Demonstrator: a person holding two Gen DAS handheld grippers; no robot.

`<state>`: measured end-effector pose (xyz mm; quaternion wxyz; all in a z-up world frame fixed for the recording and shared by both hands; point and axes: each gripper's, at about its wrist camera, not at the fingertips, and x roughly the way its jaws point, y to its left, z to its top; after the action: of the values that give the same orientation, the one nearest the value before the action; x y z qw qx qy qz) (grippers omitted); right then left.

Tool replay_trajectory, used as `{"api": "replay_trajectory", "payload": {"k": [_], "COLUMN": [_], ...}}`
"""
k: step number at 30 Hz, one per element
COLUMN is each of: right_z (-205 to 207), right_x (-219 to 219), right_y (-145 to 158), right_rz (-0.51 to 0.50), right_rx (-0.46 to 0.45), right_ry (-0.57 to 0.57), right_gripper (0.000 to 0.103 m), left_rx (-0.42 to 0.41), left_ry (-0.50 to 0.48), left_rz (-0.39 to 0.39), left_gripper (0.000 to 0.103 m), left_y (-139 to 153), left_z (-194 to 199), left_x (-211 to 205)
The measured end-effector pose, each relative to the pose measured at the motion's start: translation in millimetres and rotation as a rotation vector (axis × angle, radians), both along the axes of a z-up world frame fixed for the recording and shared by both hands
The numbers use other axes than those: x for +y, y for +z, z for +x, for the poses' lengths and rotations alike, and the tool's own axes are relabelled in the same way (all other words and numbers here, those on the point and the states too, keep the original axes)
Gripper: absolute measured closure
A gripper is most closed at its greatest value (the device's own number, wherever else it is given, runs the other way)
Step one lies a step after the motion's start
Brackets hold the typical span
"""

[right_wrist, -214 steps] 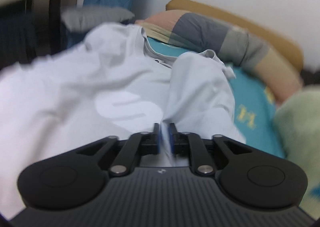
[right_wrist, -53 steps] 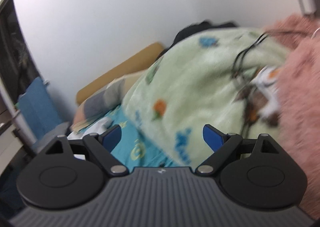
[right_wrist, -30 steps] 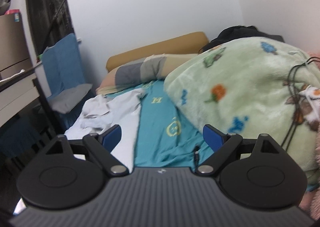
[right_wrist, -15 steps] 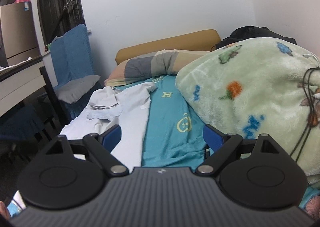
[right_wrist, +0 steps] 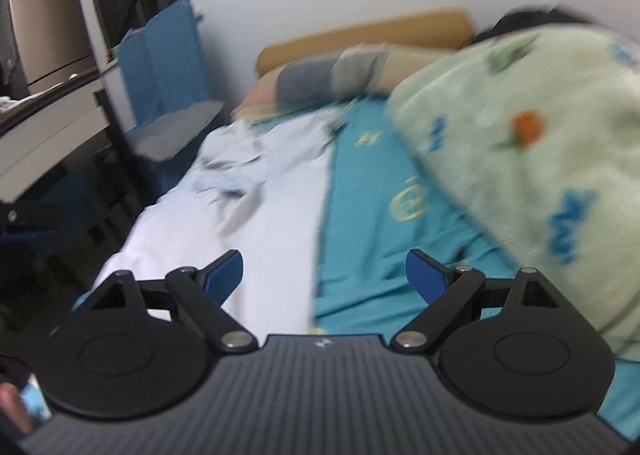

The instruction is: Fold clothes

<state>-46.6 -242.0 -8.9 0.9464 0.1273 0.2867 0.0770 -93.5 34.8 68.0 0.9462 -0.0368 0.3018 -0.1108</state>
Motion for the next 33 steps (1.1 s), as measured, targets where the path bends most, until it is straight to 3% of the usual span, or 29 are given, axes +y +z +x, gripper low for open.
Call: {"api": "replay_trajectory", "payload": {"k": [2, 4, 9, 14, 17, 22, 23, 24, 26, 31, 33], "right_z": [23, 52, 138, 211, 246, 290, 298, 305, 317, 317, 316], "right_x": [13, 36, 110, 214, 280, 389, 406, 420, 444, 479, 483], "right_y": [7, 14, 22, 15, 3, -40, -52, -65, -90, -130, -138], "right_rz": [0.006, -0.059, -0.191, -0.239, -0.191, -0.386, -0.431, -0.465, -0.527, -0.816, -0.925], "right_rx": [0.005, 0.001, 0.030, 0.067, 0.087, 0.058, 0.066, 0.090, 0.150, 0.047, -0.005], "right_ry": [0.040, 0.086, 0.227, 0.455, 0.583, 0.714, 0.727, 0.749, 0.811, 0.819, 0.795], "right_gripper": [0.013, 0.013, 0.013, 0.014, 0.014, 0.014, 0.016, 0.028, 0.036, 0.041, 0.064], "left_rx": [-0.007, -0.014, 0.006, 0.063, 0.041, 0.075, 0.094, 0.115, 0.156, 0.223, 0.235], "left_ry": [0.002, 0.005, 0.057, 0.192, 0.288, 0.458, 0.491, 0.527, 0.599, 0.613, 0.601], "left_rz": [-0.027, -0.053, 0.027, -0.173, -0.211, -0.241, -0.260, -0.285, -0.328, -0.359, -0.342], "left_gripper": [0.000, 0.000, 0.000, 0.000, 0.000, 0.000, 0.000, 0.000, 0.000, 0.002, 0.002], "left_y": [6, 10, -1, -12, -20, -46, -53, -59, -70, -86, -87], "left_z": [0, -1, 14, 31, 35, 55, 60, 65, 73, 89, 92], "left_x": [8, 17, 43, 99, 127, 167, 175, 182, 196, 205, 204]}}
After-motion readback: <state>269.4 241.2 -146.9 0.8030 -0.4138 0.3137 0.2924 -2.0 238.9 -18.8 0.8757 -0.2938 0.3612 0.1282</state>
